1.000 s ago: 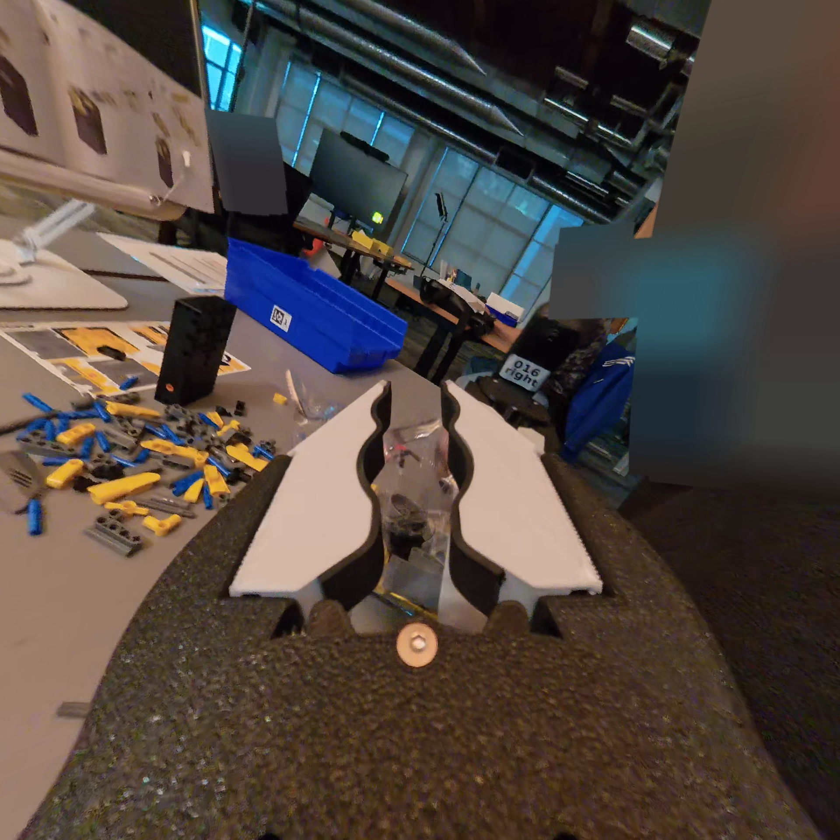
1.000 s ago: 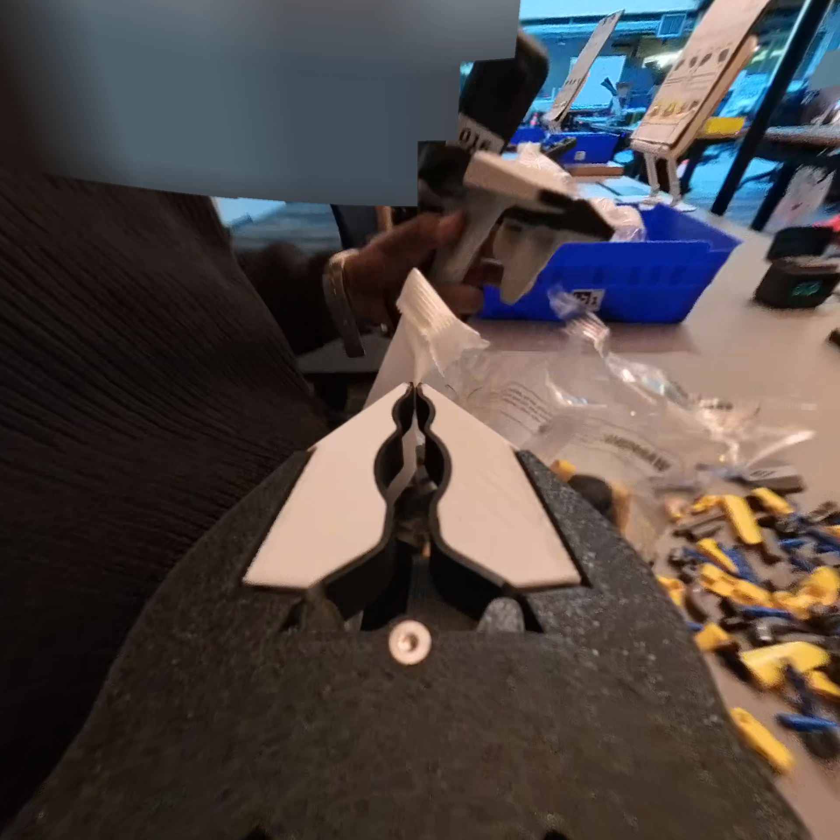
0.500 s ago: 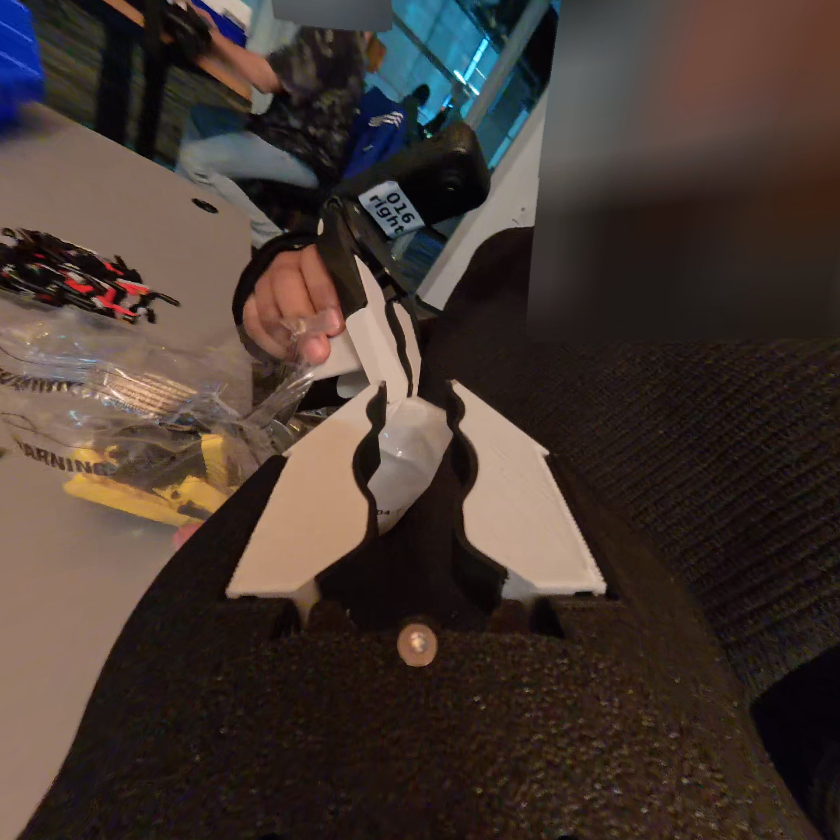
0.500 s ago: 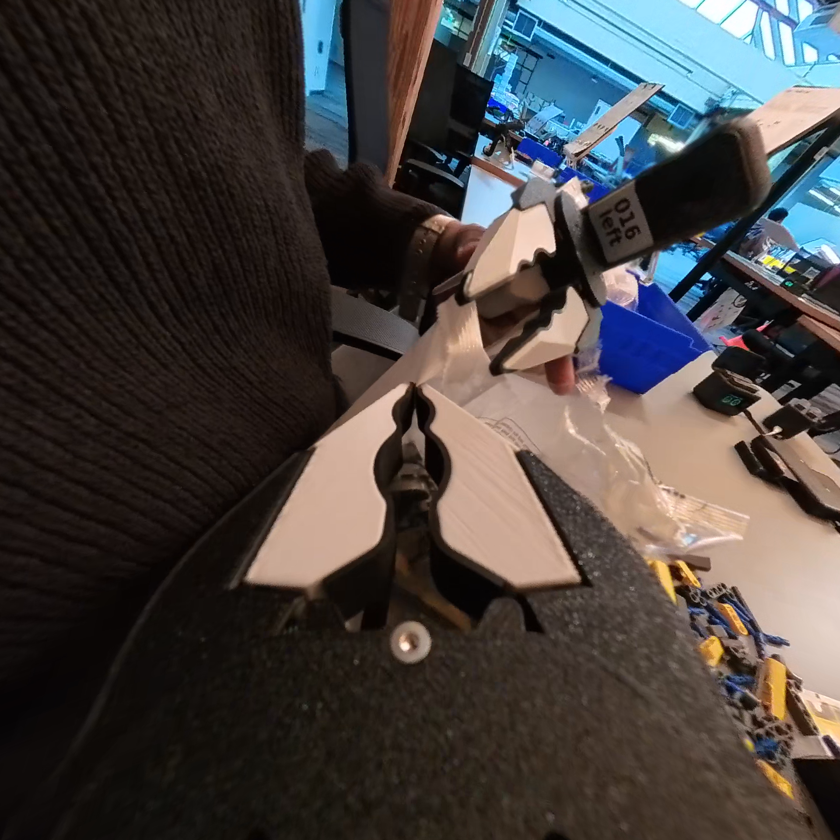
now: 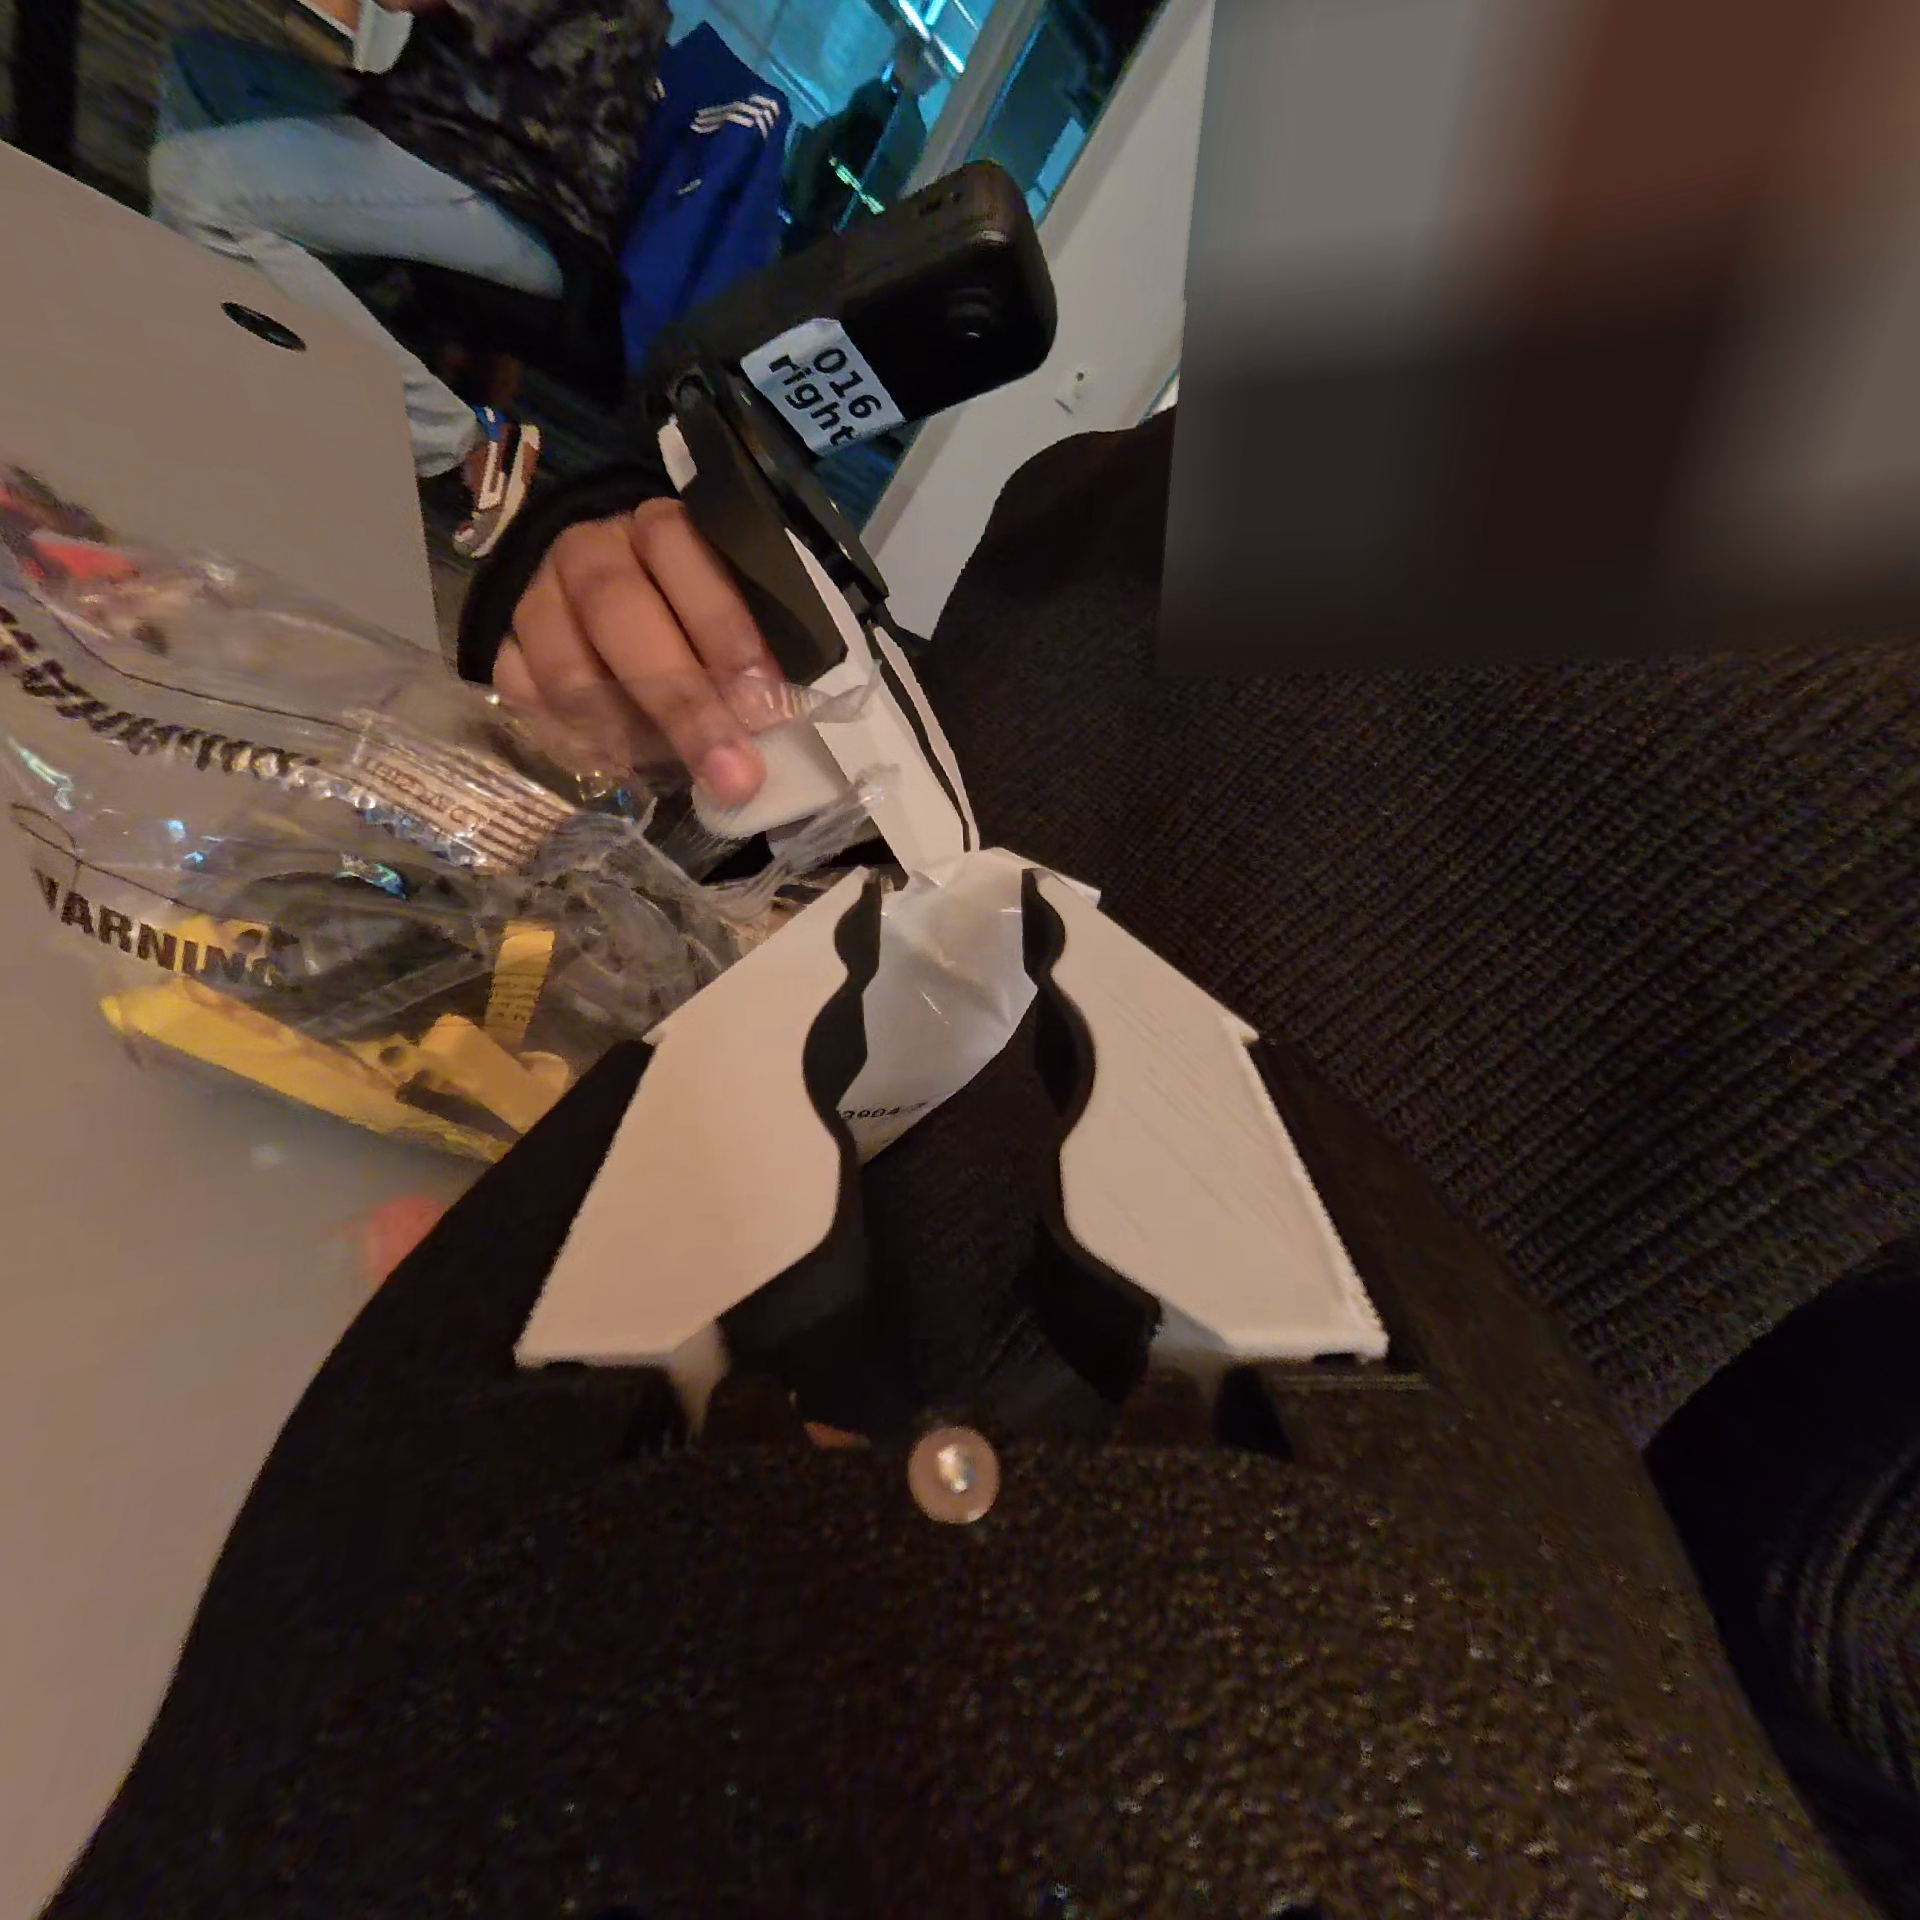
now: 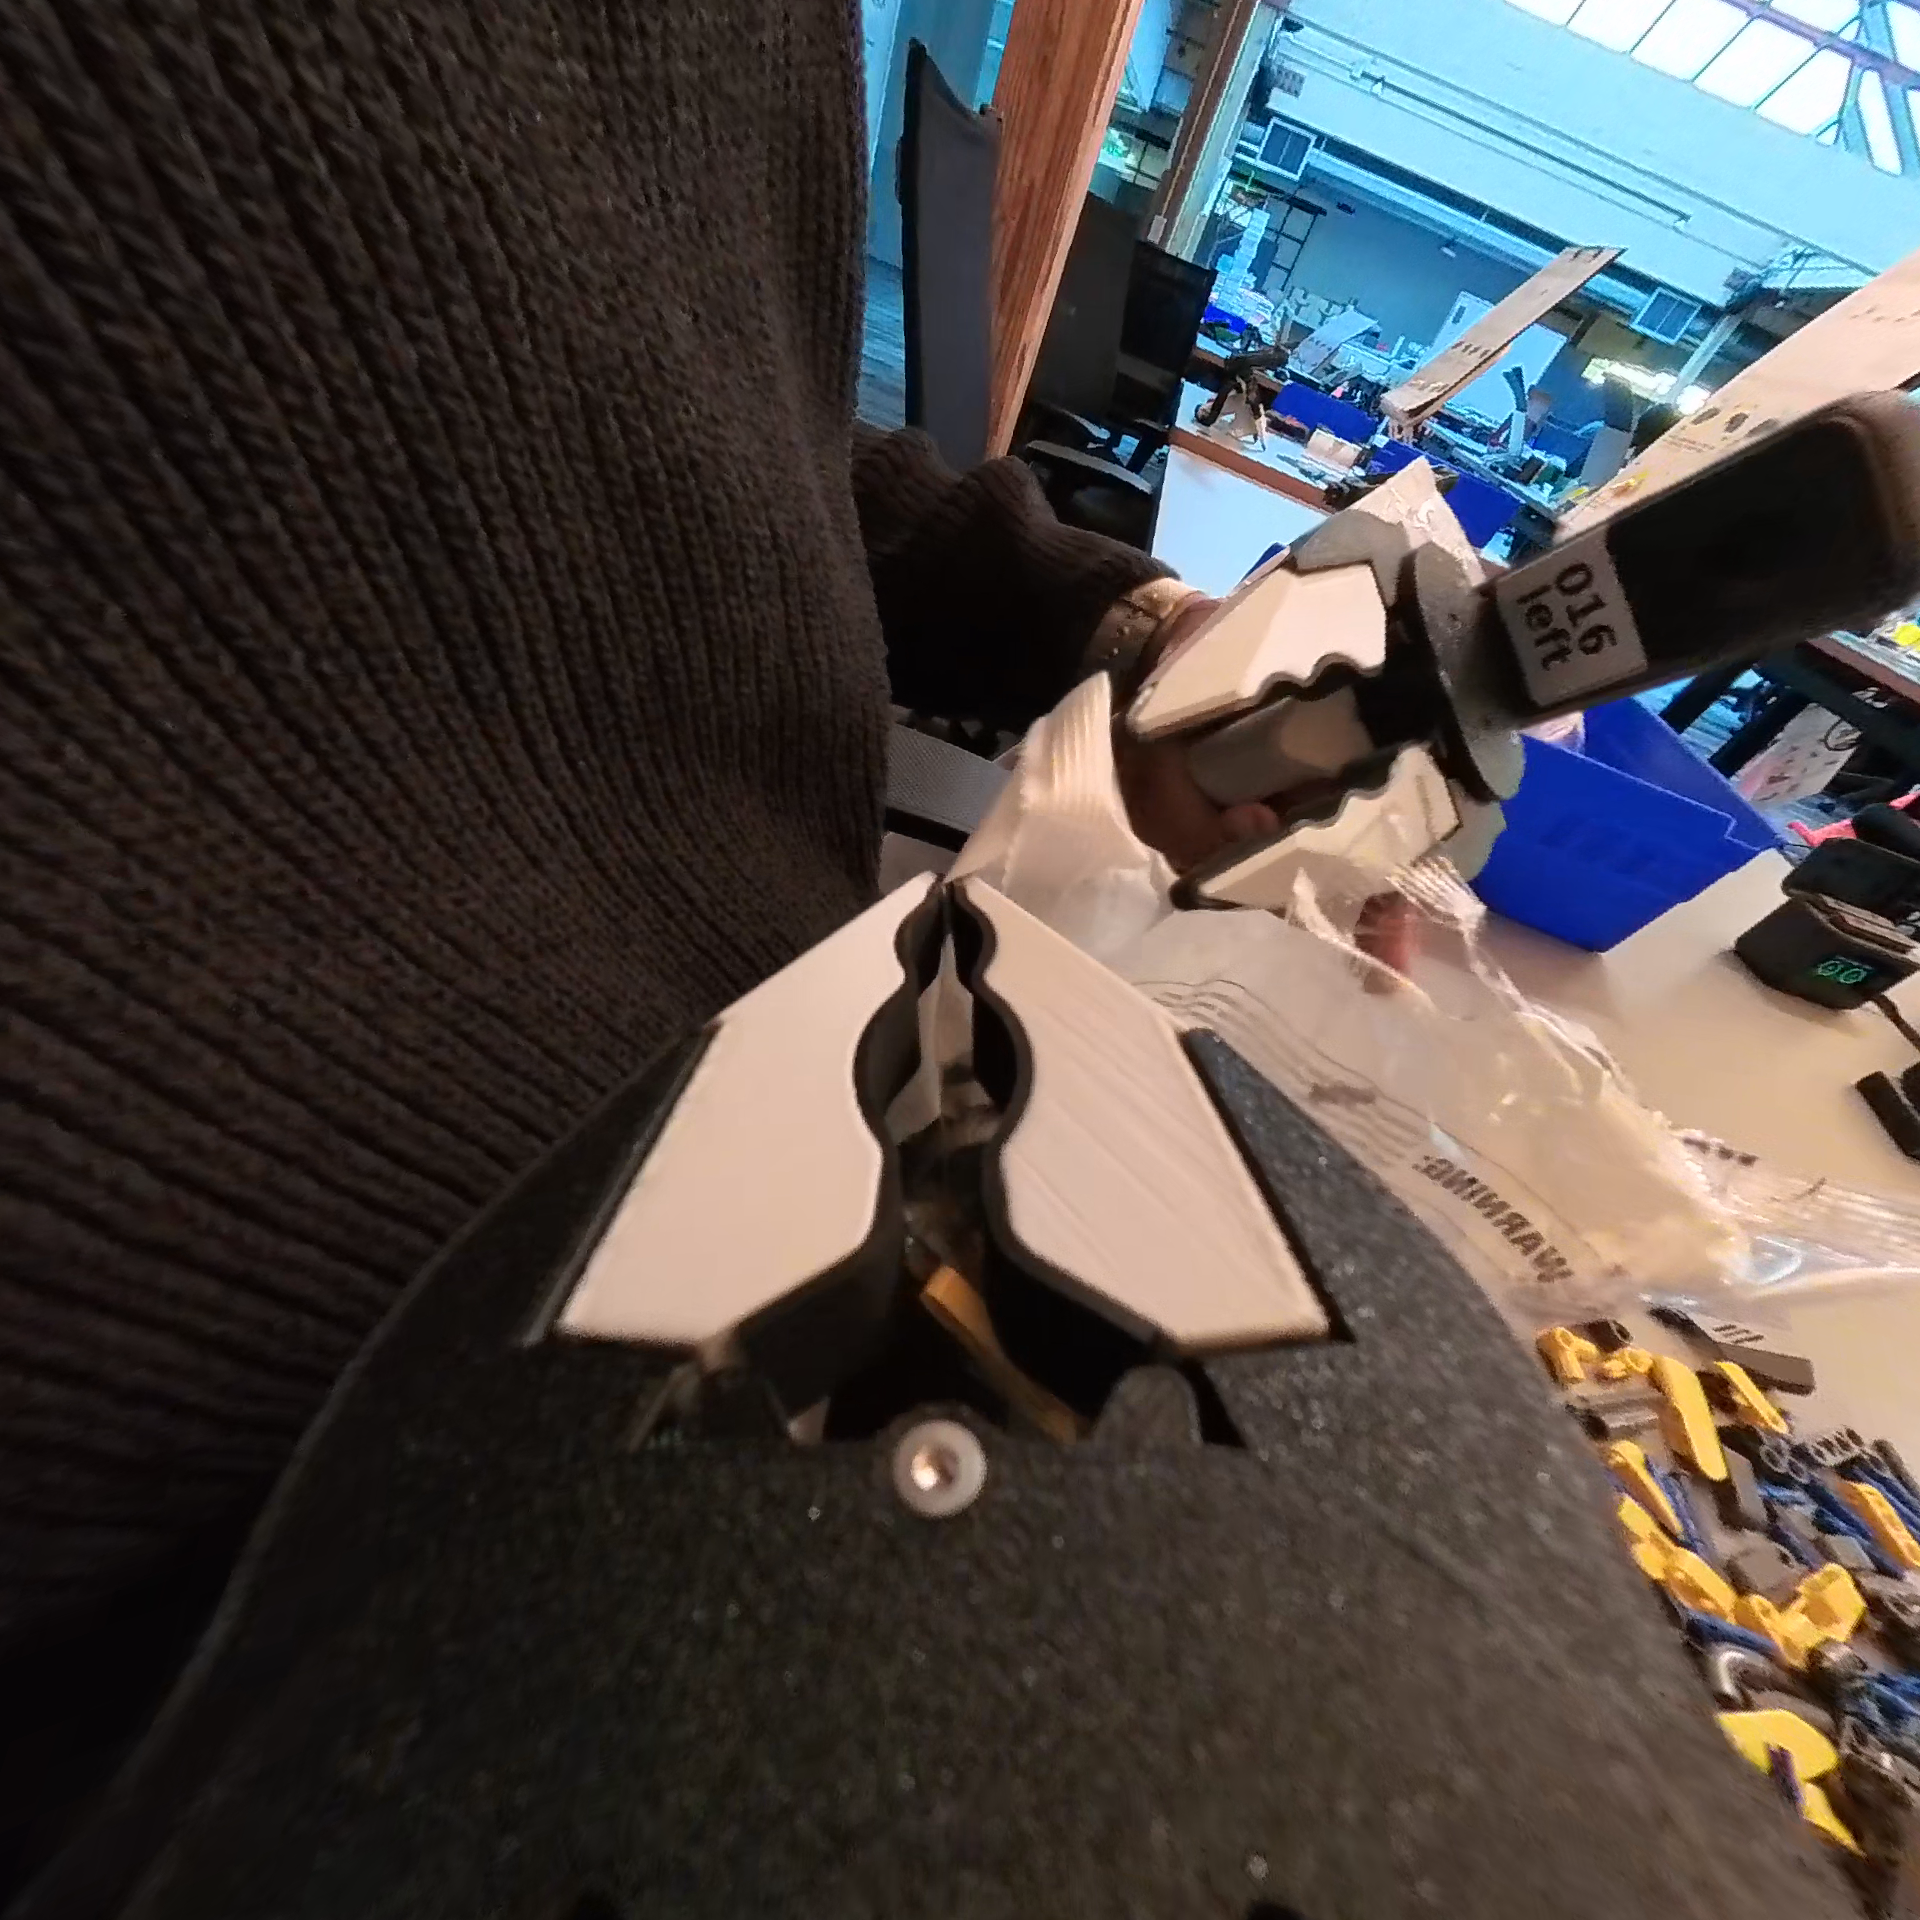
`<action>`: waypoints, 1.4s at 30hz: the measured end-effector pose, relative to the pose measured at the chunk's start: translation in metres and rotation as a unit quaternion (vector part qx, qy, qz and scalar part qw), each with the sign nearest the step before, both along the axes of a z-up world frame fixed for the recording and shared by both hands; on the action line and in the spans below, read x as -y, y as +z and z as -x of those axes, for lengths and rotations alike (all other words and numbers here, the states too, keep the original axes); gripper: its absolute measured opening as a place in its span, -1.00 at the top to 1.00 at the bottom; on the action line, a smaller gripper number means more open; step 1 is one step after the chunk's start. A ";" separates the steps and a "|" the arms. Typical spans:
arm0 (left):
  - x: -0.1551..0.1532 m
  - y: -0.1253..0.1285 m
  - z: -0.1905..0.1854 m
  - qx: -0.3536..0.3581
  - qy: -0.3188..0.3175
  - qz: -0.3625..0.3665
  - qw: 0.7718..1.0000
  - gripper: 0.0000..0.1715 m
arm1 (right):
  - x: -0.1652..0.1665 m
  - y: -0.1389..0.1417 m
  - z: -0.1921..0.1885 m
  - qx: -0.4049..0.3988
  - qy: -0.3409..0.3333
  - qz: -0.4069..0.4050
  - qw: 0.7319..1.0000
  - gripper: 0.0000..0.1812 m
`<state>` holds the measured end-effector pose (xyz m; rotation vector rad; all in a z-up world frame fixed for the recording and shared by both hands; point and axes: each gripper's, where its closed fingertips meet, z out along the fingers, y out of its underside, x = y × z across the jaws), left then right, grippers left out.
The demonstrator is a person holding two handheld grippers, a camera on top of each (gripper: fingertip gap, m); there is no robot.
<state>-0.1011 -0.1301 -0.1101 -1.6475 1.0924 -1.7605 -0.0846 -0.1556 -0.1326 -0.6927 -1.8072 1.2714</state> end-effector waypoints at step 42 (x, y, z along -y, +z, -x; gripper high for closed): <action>0.021 -0.018 0.002 -0.119 -0.071 -0.087 0.986 0.65 | 0.011 -0.006 -0.002 0.030 0.052 0.073 0.996 1.00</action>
